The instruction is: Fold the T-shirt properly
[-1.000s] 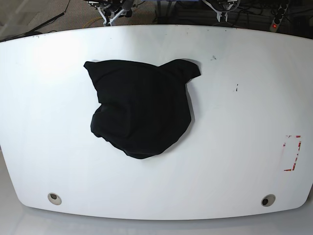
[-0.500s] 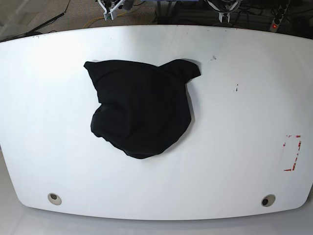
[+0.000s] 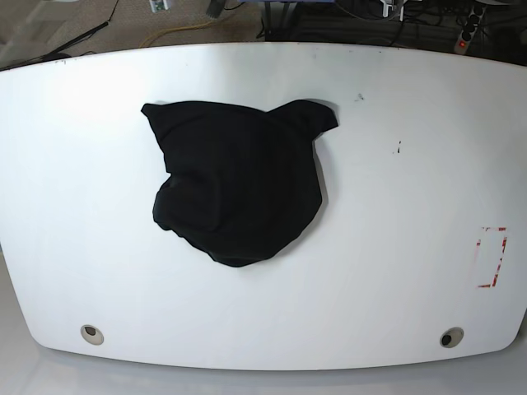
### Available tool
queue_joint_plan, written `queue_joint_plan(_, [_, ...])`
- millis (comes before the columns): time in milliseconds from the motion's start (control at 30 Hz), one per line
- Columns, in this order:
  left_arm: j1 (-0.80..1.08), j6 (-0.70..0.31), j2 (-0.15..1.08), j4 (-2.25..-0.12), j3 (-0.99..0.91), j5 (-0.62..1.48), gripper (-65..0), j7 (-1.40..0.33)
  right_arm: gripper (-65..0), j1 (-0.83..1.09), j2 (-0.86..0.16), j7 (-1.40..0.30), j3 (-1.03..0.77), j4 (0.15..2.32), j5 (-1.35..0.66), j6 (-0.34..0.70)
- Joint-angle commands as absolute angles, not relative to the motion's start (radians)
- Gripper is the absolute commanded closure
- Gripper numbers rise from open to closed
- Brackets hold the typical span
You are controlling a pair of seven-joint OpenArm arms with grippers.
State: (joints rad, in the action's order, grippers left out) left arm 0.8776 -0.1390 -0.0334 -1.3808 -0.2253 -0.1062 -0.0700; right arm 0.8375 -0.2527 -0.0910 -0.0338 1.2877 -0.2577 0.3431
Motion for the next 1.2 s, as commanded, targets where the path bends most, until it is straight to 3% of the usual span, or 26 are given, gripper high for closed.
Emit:
queue_joint_plan(0, [0.954,-0.137,-0.033,-1.512,-0.220,-0.105,-42.1,-0.058,-18.9,0.915,-0.269,-0.091,-0.073,1.415,-0.263,0.360])
queue_joint_plan(267, [1.178,-0.137,-0.035,-1.850,-0.168,-0.099,-42.2,-0.058,-18.9,1.119,-0.259,-0.140,-0.223,1.738,-0.265,0.423])
queue_joint_plan(500, [1.221,-0.137,-0.027,-2.002,-0.171,0.051,-42.6,-0.056,-18.9,1.148,-0.249,-0.142,-0.354,1.899,-0.360,0.430])
queue_joint_plan(767, [1.066,-0.137,-0.030,-2.009,-0.113,0.058,-43.2,-0.056,-18.7,1.021,-0.255,-0.142,-0.410,1.962,-0.404,0.430])
queue_joint_plan(933, [0.963,-0.137,-0.027,-2.005,-0.081,0.058,-53.7,-0.058,-19.2,0.951,-0.249,-0.143,-0.407,1.969,-0.404,0.430])
queue_joint_plan(1033, [0.891,-0.137,0.013,-2.003,-0.039,0.050,-54.2,-0.104,-19.7,0.938,-0.248,-0.182,-0.406,2.009,-0.404,0.430])
queue_joint_plan(1167, [0.785,-0.134,0.084,-2.003,0.039,0.013,-54.2,-0.213,-28.4,0.878,-0.243,-0.266,-0.414,2.022,-0.404,0.430])
